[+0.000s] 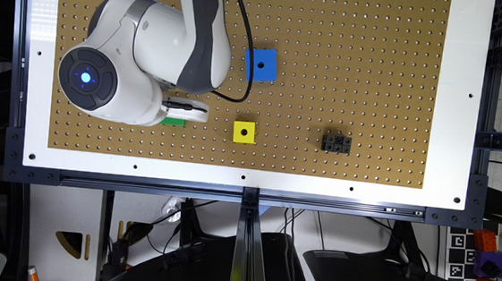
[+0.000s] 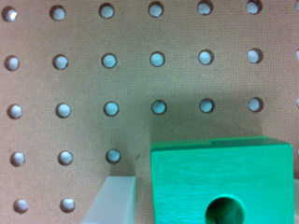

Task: Pick up green block.

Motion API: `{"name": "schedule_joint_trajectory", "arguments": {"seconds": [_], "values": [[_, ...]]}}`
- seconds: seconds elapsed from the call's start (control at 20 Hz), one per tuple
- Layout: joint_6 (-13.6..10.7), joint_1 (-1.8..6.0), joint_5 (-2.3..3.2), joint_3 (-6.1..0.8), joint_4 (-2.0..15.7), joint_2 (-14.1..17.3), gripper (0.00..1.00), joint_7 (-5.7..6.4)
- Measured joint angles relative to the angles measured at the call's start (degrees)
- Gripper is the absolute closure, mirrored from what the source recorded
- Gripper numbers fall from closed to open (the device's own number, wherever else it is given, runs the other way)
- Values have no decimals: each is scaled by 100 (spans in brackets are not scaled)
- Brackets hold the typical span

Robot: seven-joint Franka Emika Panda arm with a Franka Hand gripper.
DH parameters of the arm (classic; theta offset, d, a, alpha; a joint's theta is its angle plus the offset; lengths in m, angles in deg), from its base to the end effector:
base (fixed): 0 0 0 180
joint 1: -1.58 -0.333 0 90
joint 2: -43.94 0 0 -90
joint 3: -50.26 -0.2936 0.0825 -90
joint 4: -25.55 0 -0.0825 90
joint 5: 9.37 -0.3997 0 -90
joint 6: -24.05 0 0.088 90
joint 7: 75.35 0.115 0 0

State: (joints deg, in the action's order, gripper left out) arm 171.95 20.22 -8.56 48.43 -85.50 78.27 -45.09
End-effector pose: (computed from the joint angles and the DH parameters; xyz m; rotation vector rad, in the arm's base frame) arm 0.5952 -0.1795 0.1360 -2.8693 1.2397 -0.0670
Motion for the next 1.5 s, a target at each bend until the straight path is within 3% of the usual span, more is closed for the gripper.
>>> {"name": "schedule_joint_trajectory", "arguments": {"seconds": [0.15,0.2,1.05,1.3,1.5], "values": [[0,-7,0,-2,5,2,0,0],[0,-9,0,-6,13,3,100,0],[-41,-12,10,-10,10,-41,100,0],[-450,-12,10,-16,9,-403,100,0],[-610,-12,10,-19,9,-568,100,0]]}}
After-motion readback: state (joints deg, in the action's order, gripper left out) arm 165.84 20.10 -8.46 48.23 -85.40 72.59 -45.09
